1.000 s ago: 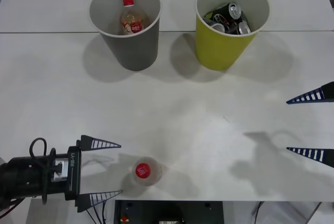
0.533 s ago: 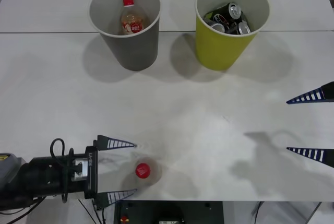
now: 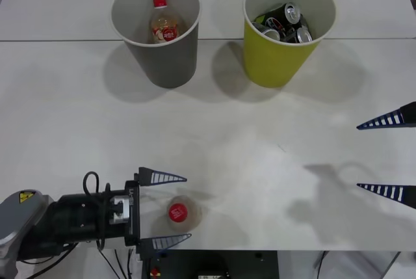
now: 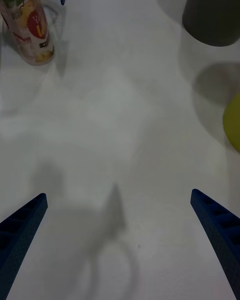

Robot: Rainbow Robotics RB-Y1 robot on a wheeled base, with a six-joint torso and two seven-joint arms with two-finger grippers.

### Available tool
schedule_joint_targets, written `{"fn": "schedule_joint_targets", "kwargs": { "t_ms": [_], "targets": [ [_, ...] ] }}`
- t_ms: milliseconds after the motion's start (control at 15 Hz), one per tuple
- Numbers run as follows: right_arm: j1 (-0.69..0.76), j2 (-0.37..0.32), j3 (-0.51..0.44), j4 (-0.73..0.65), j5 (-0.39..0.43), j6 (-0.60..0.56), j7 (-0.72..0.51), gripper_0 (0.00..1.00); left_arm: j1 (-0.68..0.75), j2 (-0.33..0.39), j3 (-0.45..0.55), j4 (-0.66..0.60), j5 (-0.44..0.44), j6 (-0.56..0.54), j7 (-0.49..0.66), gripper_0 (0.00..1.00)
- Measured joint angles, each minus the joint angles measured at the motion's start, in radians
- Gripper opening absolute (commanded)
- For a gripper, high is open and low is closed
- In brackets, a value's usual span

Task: Put the can into the green bin and the plastic bottle into the gray bin

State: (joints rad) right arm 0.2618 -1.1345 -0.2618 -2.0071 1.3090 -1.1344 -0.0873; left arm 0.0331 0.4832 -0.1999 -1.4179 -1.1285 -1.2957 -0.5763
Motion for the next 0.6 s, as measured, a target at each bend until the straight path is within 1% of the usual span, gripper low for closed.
{"fn": "schedule_joint_targets", "kwargs": {
  "t_ms": [267, 600],
  "targets": [
    [0.0, 0.0, 0.0, 0.0, 0.0, 0.0, 0.0, 1.0, -0.025, -0.035, -0.021, 0.031, -0.008, 0.007, 0.001, 1.0],
    [0.0, 0.0, 0.0, 0.0, 0.0, 0.0, 0.0, 1.0, -0.04, -0.075, -0.023, 0.036, -0.064, 0.007, 0.004, 1.0]
  ]
}}
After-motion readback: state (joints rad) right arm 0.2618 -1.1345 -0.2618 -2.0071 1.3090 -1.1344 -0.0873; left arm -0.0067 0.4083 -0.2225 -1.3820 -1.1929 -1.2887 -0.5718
